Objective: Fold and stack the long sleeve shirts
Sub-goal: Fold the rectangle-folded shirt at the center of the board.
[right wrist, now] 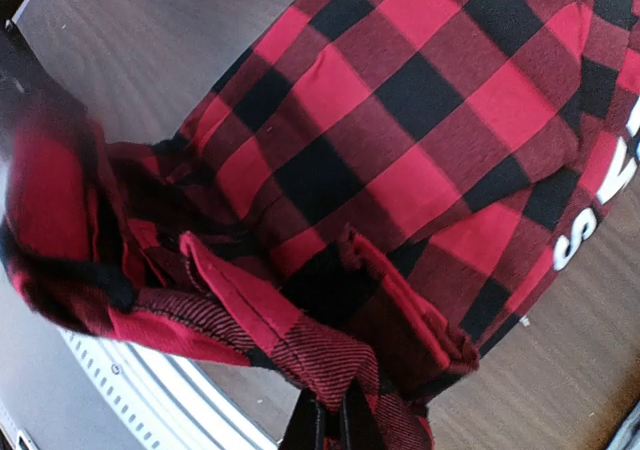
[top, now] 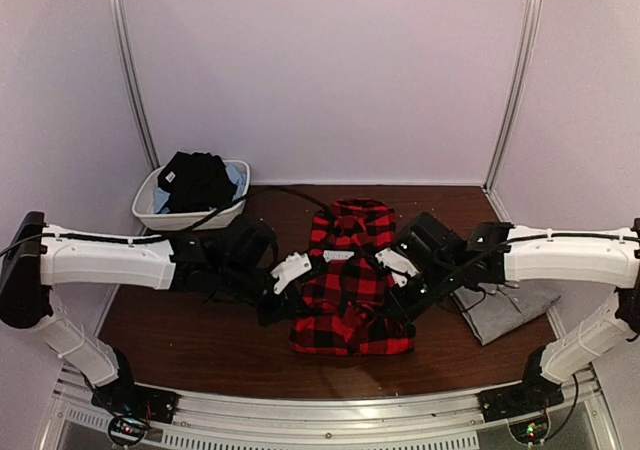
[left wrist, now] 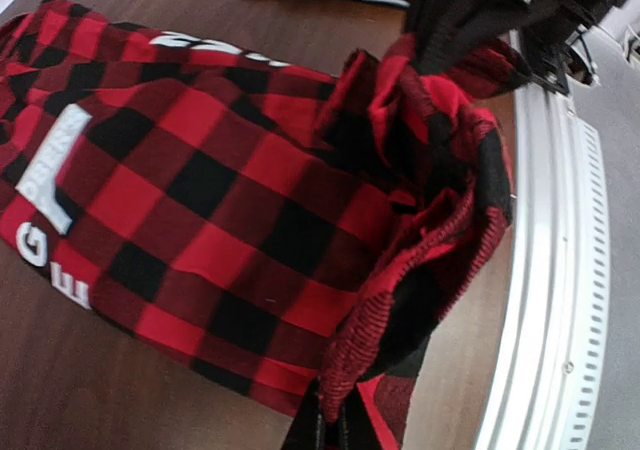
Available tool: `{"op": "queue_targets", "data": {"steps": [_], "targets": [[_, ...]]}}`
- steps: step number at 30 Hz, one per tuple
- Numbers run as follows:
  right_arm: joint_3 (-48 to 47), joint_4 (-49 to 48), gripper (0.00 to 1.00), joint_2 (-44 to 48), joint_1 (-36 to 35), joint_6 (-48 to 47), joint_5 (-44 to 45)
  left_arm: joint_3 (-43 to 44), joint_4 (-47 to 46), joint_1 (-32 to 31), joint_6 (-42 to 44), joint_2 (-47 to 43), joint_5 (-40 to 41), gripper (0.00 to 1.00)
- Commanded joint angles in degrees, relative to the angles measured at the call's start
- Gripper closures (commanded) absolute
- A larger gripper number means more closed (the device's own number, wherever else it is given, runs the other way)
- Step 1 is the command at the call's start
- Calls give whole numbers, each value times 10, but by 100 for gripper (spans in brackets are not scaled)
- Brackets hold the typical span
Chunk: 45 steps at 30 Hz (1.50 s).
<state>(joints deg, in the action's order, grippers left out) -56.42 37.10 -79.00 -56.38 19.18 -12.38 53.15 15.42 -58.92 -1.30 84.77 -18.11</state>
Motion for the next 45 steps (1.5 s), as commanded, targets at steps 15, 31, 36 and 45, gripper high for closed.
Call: {"op": "queue_targets", "data": {"steps": [15, 31, 36, 45], "targets": [[-212, 58, 94, -218, 216, -184, -56, 265, 49, 194, 67, 253, -55, 100], [-254, 34, 54, -280, 262, -159, -36, 373, 89, 205, 40, 361, 7, 84], [-249, 18, 47, -247, 285, -123, -7, 375, 100, 205, 19, 359, 54, 68], [-179, -36, 43, -152, 287, -76, 12, 384, 65, 205, -33, 338, 111, 46]]}}
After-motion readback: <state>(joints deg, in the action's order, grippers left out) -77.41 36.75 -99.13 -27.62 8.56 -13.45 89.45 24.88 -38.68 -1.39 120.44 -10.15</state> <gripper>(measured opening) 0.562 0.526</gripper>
